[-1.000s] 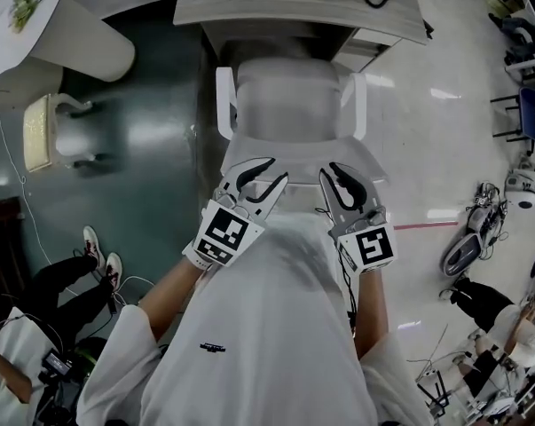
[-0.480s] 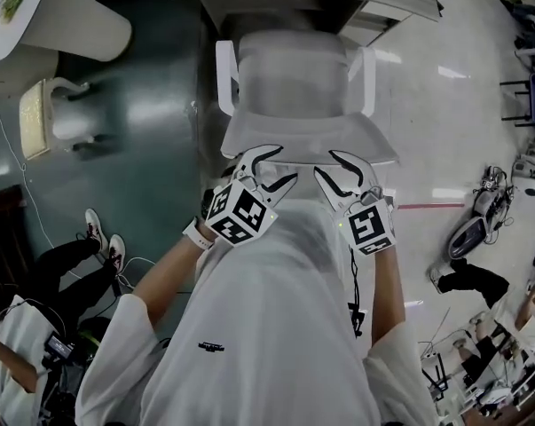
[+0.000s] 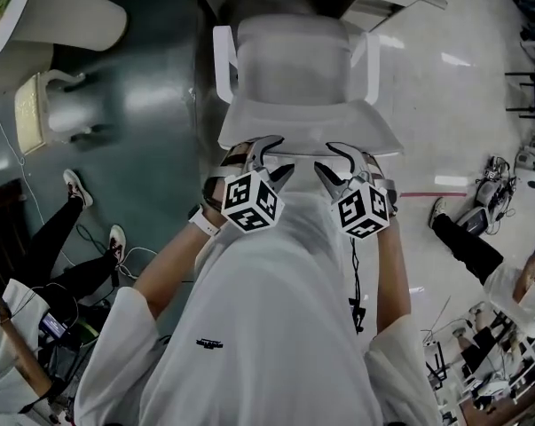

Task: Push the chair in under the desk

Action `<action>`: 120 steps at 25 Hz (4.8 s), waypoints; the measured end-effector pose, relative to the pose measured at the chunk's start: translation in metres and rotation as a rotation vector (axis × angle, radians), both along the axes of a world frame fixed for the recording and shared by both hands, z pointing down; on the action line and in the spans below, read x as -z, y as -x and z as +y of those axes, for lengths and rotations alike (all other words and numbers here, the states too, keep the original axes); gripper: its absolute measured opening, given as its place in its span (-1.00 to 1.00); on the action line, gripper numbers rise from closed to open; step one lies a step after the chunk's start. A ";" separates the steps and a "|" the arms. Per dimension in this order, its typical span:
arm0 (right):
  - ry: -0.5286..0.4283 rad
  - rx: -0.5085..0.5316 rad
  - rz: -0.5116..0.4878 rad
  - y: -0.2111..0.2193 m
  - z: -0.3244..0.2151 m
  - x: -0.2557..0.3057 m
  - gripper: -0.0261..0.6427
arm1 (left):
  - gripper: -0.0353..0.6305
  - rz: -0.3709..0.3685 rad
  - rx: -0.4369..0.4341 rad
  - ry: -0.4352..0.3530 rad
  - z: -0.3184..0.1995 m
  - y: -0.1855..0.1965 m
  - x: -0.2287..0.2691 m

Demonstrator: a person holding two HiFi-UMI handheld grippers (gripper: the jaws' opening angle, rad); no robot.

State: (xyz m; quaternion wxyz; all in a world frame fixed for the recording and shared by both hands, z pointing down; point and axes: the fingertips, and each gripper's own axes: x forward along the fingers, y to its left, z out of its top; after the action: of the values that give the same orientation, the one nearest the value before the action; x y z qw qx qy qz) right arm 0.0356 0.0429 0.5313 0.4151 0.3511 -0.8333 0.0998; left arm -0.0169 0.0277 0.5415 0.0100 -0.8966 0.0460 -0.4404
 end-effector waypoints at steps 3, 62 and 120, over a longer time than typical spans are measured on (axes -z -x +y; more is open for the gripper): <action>0.006 0.037 0.075 -0.004 -0.001 -0.014 -0.35 | -0.15 -0.055 -0.010 -0.047 -0.003 0.001 -0.011; -0.008 0.096 0.118 -0.016 -0.141 -0.033 -0.46 | -0.29 -0.143 0.036 -0.191 -0.151 -0.009 -0.026; -0.166 0.171 0.208 -0.016 -0.197 -0.031 -0.53 | -0.28 -0.224 0.057 -0.058 -0.210 -0.006 -0.027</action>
State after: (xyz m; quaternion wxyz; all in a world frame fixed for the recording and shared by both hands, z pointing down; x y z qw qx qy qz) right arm 0.0517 -0.1545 0.5619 0.4755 0.3207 -0.8181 -0.0422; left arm -0.0104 -0.1826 0.5687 0.0284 -0.8394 0.0828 -0.5364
